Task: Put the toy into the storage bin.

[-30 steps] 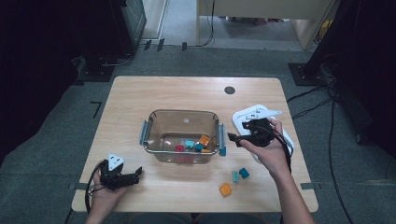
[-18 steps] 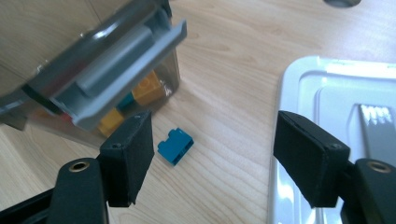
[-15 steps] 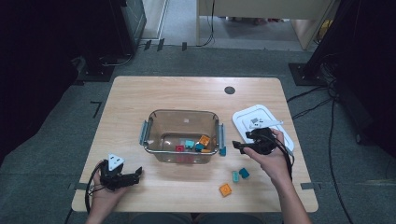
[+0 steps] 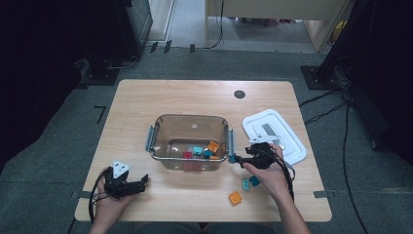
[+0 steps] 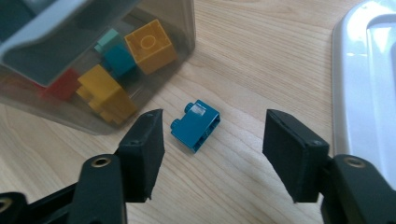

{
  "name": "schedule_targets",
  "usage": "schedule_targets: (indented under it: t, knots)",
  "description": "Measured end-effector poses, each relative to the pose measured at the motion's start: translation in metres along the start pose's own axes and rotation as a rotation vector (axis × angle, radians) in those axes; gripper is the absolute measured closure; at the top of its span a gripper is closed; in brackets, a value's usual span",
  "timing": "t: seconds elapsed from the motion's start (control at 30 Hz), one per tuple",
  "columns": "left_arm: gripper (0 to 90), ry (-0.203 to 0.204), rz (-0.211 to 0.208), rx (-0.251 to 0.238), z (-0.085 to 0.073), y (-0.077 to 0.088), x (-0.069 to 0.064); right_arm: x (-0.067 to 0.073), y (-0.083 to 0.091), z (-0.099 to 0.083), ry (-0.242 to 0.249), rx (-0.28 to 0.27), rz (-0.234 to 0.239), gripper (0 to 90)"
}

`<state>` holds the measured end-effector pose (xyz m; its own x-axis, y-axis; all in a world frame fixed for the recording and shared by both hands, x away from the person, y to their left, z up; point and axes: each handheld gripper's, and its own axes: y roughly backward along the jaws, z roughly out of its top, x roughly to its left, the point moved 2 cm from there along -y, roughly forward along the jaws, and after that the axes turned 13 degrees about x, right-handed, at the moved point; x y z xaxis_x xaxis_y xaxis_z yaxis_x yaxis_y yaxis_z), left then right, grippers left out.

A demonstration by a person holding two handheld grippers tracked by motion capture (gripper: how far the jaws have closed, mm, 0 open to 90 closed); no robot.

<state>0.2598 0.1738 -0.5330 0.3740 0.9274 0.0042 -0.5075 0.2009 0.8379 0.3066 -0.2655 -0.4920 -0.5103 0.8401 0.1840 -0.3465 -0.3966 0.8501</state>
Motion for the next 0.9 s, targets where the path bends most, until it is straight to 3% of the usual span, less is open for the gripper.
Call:
schedule_targets:
  t: [0.5, 0.9]
  knots:
    - [6.6, 0.000, 0.000, -0.001, 0.000, 0.000, 0.000, 0.011, -0.023, -0.001, -0.066, 0.006, 0.003, 51.4]
    - [6.6, 0.000, 0.000, -0.001, 0.000, 0.000, 0.000, 0.011, -0.031, -0.002, -0.024, 0.043, -0.033, 61.9]
